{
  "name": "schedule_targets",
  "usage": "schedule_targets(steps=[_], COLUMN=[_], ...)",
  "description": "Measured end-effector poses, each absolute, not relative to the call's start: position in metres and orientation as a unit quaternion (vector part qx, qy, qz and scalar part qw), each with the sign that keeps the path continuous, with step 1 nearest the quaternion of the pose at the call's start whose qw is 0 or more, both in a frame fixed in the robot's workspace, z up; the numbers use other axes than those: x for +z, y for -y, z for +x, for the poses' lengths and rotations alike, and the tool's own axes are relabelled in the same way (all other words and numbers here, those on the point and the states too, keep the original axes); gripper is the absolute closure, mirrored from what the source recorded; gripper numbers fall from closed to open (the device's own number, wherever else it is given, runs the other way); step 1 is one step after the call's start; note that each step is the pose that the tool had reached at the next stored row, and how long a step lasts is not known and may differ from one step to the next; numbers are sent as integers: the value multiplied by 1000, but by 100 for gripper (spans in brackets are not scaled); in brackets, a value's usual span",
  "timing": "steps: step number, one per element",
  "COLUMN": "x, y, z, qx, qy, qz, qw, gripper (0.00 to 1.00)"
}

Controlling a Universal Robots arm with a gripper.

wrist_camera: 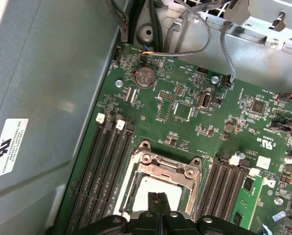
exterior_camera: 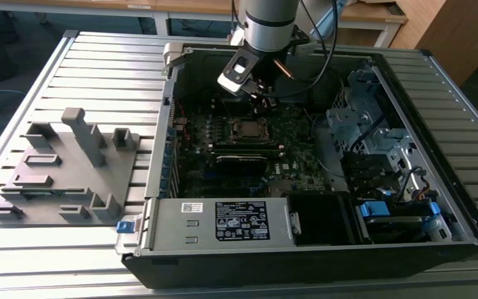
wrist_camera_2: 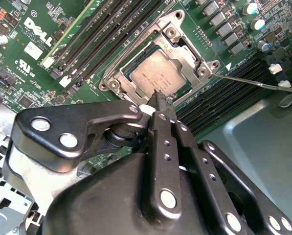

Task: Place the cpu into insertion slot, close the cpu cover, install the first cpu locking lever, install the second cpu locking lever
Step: 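Close the cpu cover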

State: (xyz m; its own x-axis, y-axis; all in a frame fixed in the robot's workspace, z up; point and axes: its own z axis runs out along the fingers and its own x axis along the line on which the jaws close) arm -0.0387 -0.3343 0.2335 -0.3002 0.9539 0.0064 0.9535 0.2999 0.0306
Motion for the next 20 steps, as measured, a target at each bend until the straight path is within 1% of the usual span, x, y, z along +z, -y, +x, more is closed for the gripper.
schedule_targets(steps=[20], x=[233], y=[334], z=[-39], qx=[14], qy=[-827], qz=[562], qw=[6], gripper=[90])
